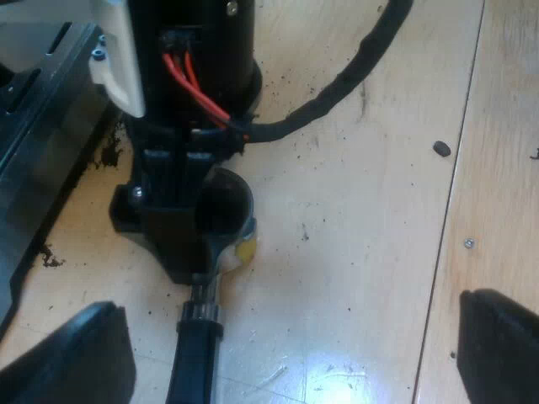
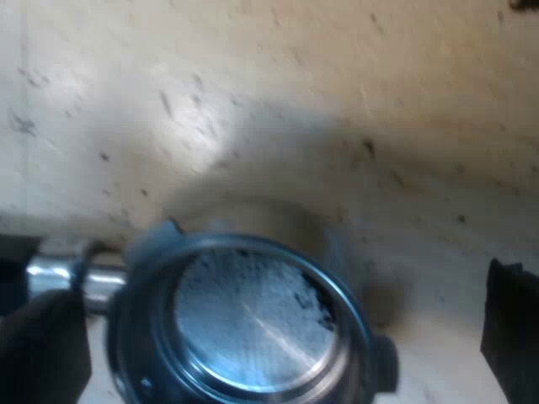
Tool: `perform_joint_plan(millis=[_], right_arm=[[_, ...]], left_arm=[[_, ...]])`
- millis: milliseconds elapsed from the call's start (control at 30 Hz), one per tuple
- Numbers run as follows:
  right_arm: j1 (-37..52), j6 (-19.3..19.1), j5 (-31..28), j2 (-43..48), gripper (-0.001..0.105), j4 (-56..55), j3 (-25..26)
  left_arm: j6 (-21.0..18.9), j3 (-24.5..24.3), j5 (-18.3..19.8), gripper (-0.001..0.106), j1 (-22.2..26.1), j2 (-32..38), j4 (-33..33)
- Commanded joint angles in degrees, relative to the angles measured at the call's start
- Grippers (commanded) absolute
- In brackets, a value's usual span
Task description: Put the handle in the coffee machine
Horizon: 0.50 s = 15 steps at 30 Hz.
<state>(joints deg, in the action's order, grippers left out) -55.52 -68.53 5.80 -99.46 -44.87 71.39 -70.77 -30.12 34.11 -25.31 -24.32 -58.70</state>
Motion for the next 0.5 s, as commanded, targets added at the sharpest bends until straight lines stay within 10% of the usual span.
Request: perform_joint_plan(millis=[33, 500], right_arm=[[0.0, -0.7, 0.5, 0.2, 0.097, 0.4, 0.3], [0.0, -3.6, 0.7, -1.9, 0.097, -0.4, 0.3]], left_arm=[[-0.7, -0.1, 0.5, 0.079, 0.0, 0.0, 0.3], [-0.7, -0.1, 0.5, 0.079, 0.0, 0.0, 0.3]])
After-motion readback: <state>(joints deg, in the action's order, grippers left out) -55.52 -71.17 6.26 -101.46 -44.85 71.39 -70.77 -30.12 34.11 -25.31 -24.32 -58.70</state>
